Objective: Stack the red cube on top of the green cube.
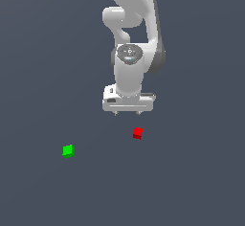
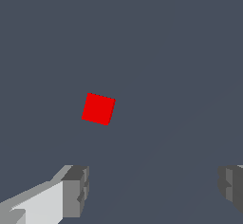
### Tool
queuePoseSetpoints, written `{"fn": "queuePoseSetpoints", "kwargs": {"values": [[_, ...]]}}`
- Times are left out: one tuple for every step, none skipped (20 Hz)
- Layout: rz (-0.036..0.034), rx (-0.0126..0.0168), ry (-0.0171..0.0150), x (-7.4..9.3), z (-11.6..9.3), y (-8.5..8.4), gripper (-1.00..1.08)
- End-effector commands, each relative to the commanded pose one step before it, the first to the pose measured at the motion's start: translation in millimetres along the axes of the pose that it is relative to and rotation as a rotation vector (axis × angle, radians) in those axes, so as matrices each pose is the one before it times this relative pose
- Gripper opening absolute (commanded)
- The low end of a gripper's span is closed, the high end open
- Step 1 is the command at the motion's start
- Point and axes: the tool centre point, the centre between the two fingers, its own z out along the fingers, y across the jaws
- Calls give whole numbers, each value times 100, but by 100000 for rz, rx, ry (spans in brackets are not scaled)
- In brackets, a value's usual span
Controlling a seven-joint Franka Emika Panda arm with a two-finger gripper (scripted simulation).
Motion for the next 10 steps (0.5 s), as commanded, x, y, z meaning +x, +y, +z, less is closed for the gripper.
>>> {"fn": "queuePoseSetpoints", "kwargs": {"values": [[1972, -53, 110, 178, 689, -520, 100], [1045, -30, 87, 102, 340, -252, 100], [1151, -33, 96, 114, 374, -276, 100], [1257, -37, 105, 126, 408, -300, 100], [1362, -41, 113, 139, 443, -328, 100], [1474, -45, 123, 153, 479, -353, 100], [1588, -49, 132, 167, 515, -378, 100], [1669, -52, 139, 179, 542, -399, 100], [1604, -51, 134, 173, 521, -382, 100], [1512, -49, 126, 164, 492, -361, 100]]}}
